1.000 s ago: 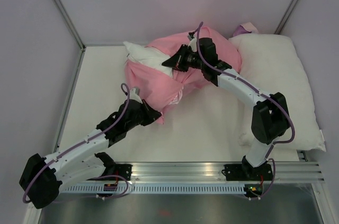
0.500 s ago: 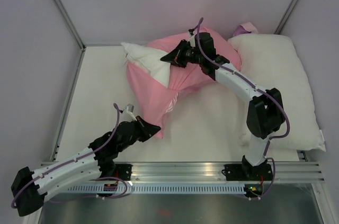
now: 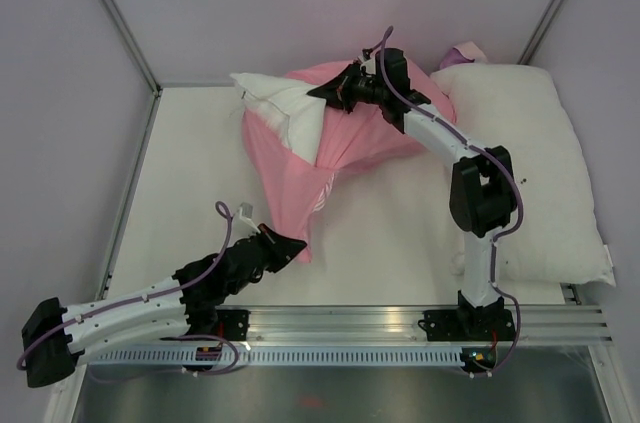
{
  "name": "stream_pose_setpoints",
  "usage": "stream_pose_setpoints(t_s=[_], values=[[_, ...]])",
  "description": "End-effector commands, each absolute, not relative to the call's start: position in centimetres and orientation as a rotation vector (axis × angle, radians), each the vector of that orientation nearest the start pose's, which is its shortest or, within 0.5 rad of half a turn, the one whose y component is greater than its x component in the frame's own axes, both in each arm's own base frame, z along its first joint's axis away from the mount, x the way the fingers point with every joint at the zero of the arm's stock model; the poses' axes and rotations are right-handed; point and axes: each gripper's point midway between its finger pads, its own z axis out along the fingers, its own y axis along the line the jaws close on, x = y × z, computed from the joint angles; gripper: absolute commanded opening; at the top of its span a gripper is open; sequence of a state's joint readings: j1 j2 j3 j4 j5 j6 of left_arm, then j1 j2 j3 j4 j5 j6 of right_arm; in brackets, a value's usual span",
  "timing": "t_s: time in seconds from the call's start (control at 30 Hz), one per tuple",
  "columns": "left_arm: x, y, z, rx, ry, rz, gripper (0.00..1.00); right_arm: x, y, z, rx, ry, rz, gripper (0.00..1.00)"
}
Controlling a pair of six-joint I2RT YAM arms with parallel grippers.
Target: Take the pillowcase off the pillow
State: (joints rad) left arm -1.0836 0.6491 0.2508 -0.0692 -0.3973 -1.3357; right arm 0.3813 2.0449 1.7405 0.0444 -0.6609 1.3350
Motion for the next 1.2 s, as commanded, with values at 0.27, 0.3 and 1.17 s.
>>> stream_pose_setpoints(t_s=[0.27,0.3,1.17], values=[[9.3,-19.8,1.5,-0.414,2.523,-0.812,0.02,61.6,21.7,39.5,0.519,1.529,1.597,0.00],[9.3,-19.9,1.5,-0.414,2.523,-0.815,0.02,62.0,21.0,39.3,0.529,1.531,1.585,0.00],[12.2,-26.5,15.7,-0.029,2.377,-0.885,0.46,44.1,28.4,33.7,0.010,1.867,1.416,0.00]])
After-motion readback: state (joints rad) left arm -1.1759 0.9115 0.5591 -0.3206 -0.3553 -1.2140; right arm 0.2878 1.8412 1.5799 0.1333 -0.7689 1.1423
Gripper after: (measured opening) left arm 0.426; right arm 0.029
